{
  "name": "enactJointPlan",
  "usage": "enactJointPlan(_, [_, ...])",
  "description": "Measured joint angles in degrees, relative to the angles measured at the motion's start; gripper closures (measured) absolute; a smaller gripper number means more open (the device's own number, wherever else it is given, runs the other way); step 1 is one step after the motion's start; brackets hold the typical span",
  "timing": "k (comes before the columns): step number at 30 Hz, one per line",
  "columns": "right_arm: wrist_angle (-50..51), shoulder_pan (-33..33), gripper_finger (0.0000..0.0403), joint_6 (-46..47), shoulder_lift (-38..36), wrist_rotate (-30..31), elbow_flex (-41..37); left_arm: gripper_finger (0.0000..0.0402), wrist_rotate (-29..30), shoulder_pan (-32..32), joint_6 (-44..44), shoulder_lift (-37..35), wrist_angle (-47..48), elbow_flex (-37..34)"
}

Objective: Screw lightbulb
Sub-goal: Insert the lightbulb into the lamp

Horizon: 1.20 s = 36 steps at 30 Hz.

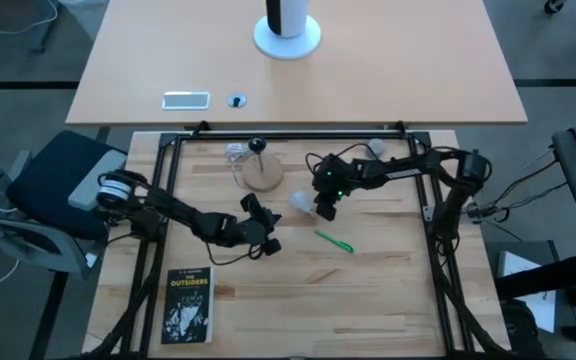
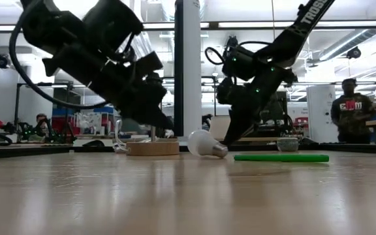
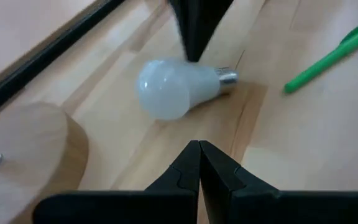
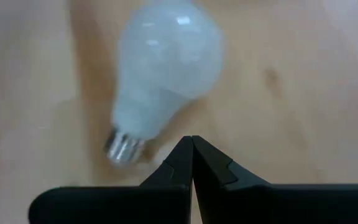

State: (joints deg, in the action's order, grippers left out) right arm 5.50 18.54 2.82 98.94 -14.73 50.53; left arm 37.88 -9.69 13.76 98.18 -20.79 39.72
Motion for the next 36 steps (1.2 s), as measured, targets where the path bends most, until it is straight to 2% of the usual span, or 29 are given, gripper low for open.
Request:
enactJointPlan(6, [-0.2,-4.8,0.0403,2.2,-1.4,0.3,1.1,0.0401,0.0,0.1,4.8,-0.1,0.1,0.0])
enactJointPlan(11, [0.5,-5.2,0.0403,6.0,-3.0,10.9,1.4,0.0401,0.0,0.2,10.1,-1.7,0.3,0.0])
enactJointPlan(15, [-0.5,-4.9,0.0403,8.8,-2.3,11.8,1.4,0.0401,-0.1,1.3,19.1,-2.3,3.1,0.0])
enactJointPlan(19, [-2.3,-6.3,0.0403,10.5,0.6,11.3,1.4,0.0401,-6.3,4.0,27.6,-1.8,6.6,0.0])
enactJointPlan(22, [-4.4,-8.3,0.0403,12.0,2.2,11.3,1.4,0.0401,-10.1,4.4,28.1,-0.6,6.6,-0.1])
enactJointPlan(28, [-11.6,-12.1,0.0403,13.3,4.7,9.3,2.4,0.0401,-10.3,4.3,28.1,-0.3,5.9,-0.1])
enactJointPlan(31, [-12.0,-13.3,0.0403,13.2,5.1,9.4,4.0,0.0401,-10.5,4.3,27.5,-0.8,6.0,-0.1])
enactJointPlan(36, [-6.9,-13.7,0.0403,12.4,4.4,15.3,5.4,0.0401,-16.1,4.3,28.9,-1.8,11.6,-0.1])
